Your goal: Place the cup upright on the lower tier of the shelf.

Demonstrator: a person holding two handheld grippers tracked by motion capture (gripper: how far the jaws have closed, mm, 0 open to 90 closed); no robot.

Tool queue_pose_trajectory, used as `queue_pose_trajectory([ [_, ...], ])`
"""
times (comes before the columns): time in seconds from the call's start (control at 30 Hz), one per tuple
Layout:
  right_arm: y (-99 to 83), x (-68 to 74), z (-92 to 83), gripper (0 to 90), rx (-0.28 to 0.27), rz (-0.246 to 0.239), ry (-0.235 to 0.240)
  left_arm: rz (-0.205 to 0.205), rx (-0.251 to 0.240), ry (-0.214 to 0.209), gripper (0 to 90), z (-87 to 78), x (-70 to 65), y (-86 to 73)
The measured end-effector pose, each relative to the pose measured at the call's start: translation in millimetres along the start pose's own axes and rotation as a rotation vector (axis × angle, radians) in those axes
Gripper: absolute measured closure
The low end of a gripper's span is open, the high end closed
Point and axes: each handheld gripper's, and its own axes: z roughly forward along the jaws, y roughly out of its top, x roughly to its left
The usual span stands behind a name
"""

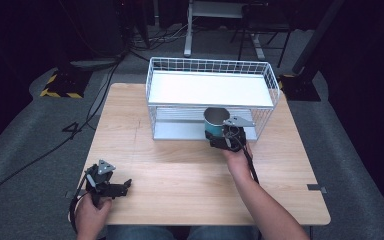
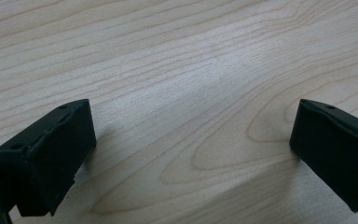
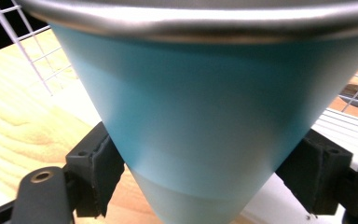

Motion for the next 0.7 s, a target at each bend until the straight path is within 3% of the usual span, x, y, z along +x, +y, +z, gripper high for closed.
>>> queue_pose_trajectory([
  [0.37, 4.1, 0.5, 26.4, 21.8, -0.020, -0.042, -0.033, 0.000, -0.001, -0.001, 0.6, 0.1, 0.1, 0.1],
  [0.7, 0.9, 4.6, 50.6, 21.7, -0.023, -0.022, -0.044, 0.000, 0.000, -0.002, 0.6, 0.1, 0.1, 0.1],
])
